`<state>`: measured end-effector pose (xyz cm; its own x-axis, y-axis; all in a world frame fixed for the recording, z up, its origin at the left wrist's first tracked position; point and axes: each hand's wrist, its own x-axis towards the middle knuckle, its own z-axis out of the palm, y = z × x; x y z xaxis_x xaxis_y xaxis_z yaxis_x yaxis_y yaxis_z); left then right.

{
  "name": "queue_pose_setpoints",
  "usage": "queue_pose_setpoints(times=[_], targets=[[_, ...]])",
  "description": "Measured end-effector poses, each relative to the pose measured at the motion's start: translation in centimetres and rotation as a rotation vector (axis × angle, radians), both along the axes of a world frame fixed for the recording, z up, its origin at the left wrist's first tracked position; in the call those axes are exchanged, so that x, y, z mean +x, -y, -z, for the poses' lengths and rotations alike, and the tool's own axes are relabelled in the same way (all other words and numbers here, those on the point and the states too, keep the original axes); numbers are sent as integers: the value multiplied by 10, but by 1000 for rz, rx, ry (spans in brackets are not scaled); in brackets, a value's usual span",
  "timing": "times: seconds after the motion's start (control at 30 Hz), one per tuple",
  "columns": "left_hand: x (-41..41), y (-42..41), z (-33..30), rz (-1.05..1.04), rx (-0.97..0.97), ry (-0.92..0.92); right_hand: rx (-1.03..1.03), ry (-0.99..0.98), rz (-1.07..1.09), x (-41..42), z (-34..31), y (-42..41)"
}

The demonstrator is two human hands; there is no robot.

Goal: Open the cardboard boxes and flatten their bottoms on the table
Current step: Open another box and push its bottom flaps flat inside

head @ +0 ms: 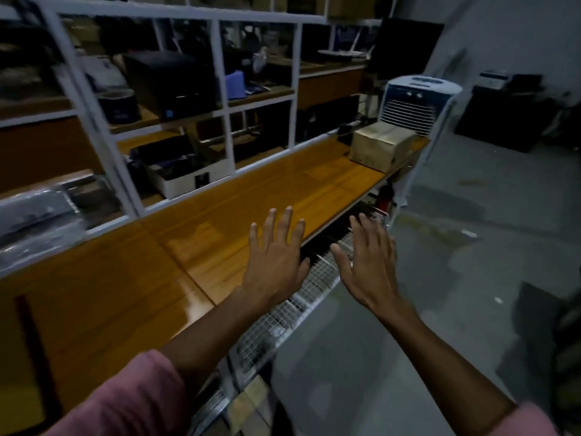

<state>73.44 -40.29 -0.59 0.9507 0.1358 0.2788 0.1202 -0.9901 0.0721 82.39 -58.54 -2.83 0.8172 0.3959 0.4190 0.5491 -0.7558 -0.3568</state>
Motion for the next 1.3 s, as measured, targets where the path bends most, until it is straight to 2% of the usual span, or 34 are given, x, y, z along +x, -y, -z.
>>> queue_pose_setpoints(times=[0.4, 0.63, 0.77, 0.83, 1.03, 1.3], targets=[[213, 44, 47, 186, 4, -13, 3, -37, 169, 158, 40, 59], [409, 23, 107, 212, 13, 76, 58, 91, 188, 349, 97, 45], [489, 22, 144, 198, -94, 57, 108, 32, 214, 442, 135, 25], [519, 27, 155, 240, -72, 9, 107, -36, 188, 474, 148, 22], [635, 20, 148, 256, -55, 6, 119, -55, 175, 598, 151, 13], [802, 23, 139, 206, -35, 22, 175, -39, 51, 761, 145, -7]])
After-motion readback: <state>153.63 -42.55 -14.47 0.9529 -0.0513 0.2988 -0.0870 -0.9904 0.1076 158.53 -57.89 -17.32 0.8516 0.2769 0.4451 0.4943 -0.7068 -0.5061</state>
